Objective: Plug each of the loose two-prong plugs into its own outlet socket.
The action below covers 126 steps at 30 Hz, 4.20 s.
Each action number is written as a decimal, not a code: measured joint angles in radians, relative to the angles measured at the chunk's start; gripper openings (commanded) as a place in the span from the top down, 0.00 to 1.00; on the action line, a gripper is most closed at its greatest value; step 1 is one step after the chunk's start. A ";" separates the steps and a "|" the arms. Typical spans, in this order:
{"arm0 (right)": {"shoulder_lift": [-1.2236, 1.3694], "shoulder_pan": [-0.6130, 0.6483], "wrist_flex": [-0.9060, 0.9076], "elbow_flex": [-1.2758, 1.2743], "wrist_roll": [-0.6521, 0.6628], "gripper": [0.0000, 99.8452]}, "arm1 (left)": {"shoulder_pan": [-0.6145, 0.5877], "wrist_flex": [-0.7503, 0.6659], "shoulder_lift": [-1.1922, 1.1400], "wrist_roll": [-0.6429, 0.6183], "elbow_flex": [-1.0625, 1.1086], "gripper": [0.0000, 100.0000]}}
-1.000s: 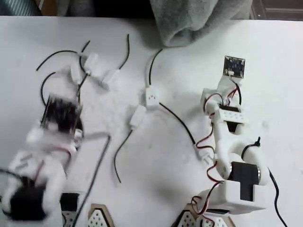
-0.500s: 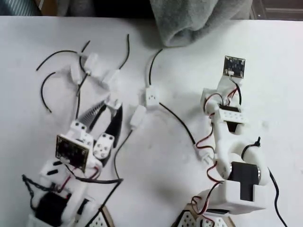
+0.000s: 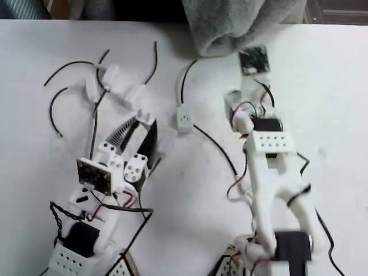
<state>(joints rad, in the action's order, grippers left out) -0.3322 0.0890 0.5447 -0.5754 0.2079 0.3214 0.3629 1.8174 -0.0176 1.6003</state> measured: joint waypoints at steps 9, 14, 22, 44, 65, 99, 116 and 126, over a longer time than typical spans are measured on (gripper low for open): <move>-0.382 0.249 0.367 0.272 0.052 0.98 | 0.127 -0.012 0.000 0.002 0.034 0.98; -0.448 0.430 0.545 0.313 0.091 0.98 | 0.140 -0.012 0.000 0.060 0.034 0.98; -0.422 0.588 0.652 0.313 0.092 0.98 | 0.138 -0.014 0.000 0.066 0.034 0.98; -0.382 0.384 0.445 0.051 0.095 0.98 | 0.100 -0.012 -0.006 0.066 0.041 0.98; -0.364 0.304 0.470 0.091 0.180 0.98 | 0.077 -0.021 0.000 0.066 0.035 0.98; -0.163 0.265 0.396 0.126 0.160 0.97 | 0.031 -0.021 0.000 0.066 0.046 0.98; 0.000 0.485 0.356 0.060 -0.149 0.83 | -0.520 0.120 -0.002 0.000 0.095 0.98; 0.331 0.528 0.107 0.060 -0.158 0.83 | -0.626 0.146 -0.002 -0.018 0.095 0.98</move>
<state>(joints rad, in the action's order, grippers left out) -0.0008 0.6168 0.6521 -0.5155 0.0499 -0.3046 0.5086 1.8159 -0.0361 1.6955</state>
